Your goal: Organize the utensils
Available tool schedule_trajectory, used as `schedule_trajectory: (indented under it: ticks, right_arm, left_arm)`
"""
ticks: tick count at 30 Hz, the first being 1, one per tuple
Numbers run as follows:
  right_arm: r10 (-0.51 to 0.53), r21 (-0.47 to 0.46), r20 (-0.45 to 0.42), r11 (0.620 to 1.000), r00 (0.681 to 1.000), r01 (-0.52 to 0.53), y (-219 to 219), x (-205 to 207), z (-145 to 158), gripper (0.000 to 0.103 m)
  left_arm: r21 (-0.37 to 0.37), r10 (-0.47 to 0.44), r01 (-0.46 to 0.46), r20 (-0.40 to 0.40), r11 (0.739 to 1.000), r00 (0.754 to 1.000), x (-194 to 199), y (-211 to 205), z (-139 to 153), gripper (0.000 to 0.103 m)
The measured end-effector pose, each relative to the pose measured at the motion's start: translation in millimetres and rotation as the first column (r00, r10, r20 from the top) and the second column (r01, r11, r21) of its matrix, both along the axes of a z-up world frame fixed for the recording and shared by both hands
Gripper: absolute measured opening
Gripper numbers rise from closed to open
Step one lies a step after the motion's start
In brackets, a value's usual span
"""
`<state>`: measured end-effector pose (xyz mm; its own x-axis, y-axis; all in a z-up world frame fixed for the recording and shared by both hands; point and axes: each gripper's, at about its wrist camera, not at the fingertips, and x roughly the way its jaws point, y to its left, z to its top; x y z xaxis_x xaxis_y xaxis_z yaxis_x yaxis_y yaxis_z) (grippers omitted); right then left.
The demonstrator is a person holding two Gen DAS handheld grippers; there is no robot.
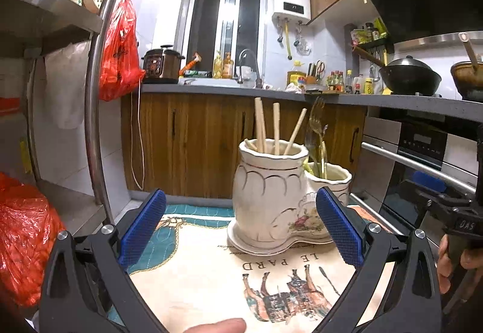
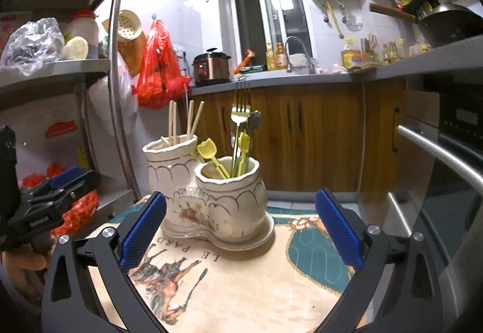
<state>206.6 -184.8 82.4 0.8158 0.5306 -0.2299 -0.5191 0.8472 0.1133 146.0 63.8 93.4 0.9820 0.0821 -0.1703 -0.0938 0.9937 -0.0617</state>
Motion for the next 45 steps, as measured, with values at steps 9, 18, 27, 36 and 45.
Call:
schedule_trajectory:
  ticks: [9, 18, 27, 36, 45]
  right_arm:
    - [0.014, -0.062, 0.009, 0.998, 1.0, -0.013, 14, -8, -11, 0.098]
    - [0.002, -0.09, 0.008, 0.996, 1.0, -0.001, 18, -9, -13, 0.098]
    - [-0.001, -0.088, -0.002, 0.996, 1.0, 0.0, 18, -6, -13, 0.098]
    - [-0.001, -0.087, -0.002, 0.996, 1.0, 0.001, 17, -6, -13, 0.098]
    - [0.0, -0.087, -0.001, 0.996, 1.0, 0.0, 17, -6, -13, 0.098]
  left_arm:
    - [0.042, -0.027, 0.027, -0.008, 0.999, 1.0, 4, -17, -4, 0.098]
    - [0.058, -0.035, 0.036, -0.011, 0.998, 0.999, 4, -21, -5, 0.098]
    - [0.069, -0.041, 0.042, -0.021, 0.997, 0.999, 5, -22, -7, 0.098]
    - [0.071, -0.045, 0.046, -0.026, 0.996, 0.999, 6, -23, -7, 0.098]
    - [0.066, -0.044, 0.046, -0.034, 0.997, 0.998, 8, -22, -8, 0.098]
